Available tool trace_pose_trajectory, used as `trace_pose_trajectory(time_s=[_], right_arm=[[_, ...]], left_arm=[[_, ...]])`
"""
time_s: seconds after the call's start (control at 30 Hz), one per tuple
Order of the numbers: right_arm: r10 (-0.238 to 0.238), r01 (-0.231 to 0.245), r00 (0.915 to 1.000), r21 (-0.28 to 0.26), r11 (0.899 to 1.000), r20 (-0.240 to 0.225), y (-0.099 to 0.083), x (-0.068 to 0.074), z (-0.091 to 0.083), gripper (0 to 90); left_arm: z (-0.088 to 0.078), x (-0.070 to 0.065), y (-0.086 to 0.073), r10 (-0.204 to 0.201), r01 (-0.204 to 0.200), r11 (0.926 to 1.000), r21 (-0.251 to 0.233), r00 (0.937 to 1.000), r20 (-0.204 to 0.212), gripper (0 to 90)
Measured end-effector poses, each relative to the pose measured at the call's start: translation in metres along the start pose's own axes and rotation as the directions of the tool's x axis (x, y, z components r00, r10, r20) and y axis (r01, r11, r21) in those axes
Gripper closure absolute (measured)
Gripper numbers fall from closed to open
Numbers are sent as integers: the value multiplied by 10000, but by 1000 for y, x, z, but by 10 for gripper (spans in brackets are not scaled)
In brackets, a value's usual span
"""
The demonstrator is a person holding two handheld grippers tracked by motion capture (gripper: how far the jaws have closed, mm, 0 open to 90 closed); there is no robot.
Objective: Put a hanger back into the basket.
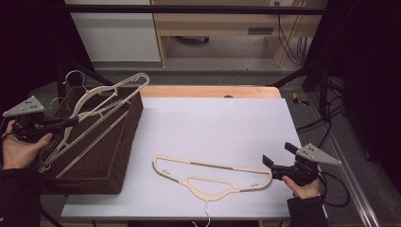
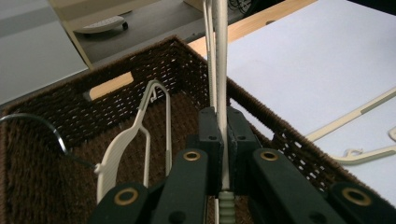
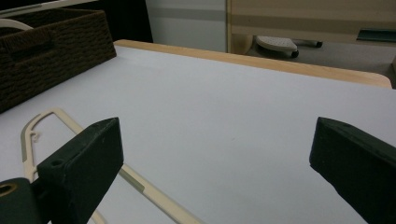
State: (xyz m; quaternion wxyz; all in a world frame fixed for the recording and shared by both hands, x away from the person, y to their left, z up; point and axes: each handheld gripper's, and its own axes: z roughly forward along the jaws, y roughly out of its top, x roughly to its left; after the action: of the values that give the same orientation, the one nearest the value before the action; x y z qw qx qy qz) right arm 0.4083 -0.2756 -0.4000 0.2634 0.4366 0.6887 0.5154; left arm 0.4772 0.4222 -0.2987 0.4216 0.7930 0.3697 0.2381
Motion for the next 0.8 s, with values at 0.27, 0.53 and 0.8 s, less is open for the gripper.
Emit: trace_pose_trajectory(time_s=[0.27,0.53,0.8], right_arm=[[17,-17,10000,23,10000,16,0,0,-1,33],[-59,59,10000,40,10000,26,-1,0,1,33],[6,-6,10000,97,10000,5,-1,1,1,33]], left_arm=[[-6,17,-19,-389,394,9991,161,9987,-330,867],[-9,26,-39,-768,789,9961,397,9957,-514,867],[9,22,-53,-961,1024,9889,1075,9935,-617,867]])
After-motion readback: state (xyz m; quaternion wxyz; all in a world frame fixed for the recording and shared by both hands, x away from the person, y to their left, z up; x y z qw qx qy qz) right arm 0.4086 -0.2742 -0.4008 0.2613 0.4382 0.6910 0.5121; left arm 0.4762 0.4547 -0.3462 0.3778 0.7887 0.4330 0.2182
